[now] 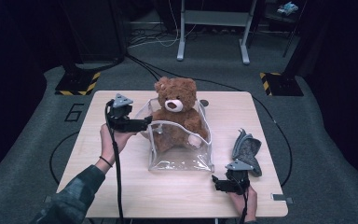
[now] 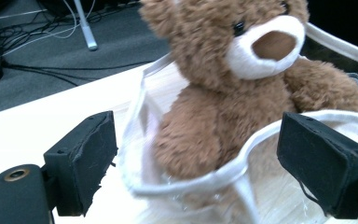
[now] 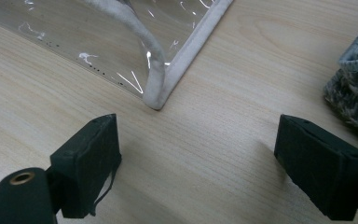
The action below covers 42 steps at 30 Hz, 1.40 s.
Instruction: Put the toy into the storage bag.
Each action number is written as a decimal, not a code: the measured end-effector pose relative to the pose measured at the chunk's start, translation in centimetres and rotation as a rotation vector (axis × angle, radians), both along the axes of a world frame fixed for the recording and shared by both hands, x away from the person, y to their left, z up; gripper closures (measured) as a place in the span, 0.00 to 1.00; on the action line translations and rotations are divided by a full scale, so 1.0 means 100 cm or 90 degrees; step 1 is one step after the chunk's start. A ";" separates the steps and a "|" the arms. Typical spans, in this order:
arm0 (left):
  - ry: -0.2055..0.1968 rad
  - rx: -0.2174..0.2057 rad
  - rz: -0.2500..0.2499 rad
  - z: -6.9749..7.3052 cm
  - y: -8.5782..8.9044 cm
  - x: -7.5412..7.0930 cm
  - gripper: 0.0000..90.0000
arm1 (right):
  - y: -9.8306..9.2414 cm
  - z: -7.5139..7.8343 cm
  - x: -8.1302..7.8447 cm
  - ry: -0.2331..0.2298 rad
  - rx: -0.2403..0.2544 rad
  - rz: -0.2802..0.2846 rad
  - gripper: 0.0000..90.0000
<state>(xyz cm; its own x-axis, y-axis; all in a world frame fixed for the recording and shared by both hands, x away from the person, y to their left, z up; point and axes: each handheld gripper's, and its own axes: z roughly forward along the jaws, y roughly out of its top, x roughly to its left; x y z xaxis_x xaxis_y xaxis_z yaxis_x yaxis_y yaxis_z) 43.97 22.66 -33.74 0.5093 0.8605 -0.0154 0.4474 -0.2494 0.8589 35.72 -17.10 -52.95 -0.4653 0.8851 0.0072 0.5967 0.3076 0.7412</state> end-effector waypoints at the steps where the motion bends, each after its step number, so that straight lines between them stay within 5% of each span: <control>1: 0.000 0.000 0.003 -0.001 0.005 -0.002 0.12 | -0.001 0.000 0.000 0.000 -0.004 0.006 0.15; 11: 0.035 0.007 0.038 -0.035 0.047 -0.021 0.10 | 0.000 0.000 0.000 0.000 0.000 0.000 0.15; 20: 0.133 0.028 0.056 -0.110 0.070 -0.036 0.07 | 0.000 0.000 0.000 -0.002 -0.001 0.001 0.15; 21: 0.150 0.046 0.052 -0.118 0.073 -0.037 0.06 | 0.000 0.000 0.000 -0.001 -0.001 0.001 0.15; 29: 0.190 0.052 0.075 -0.179 0.087 -0.050 0.03 | 0.000 0.000 0.000 -0.002 -0.001 0.001 0.15; 35: 0.125 0.057 0.097 -0.195 0.083 -0.059 0.01 | -0.001 0.000 0.000 -0.001 -0.003 0.006 0.15; 36: 0.124 0.075 0.094 -0.195 0.083 -0.059 0.01 | -0.001 0.000 0.000 -0.001 -0.003 0.005 0.15; 42: 0.126 0.069 0.098 -0.195 0.082 -0.058 0.00 | 0.000 0.000 0.000 0.000 -0.001 0.005 0.15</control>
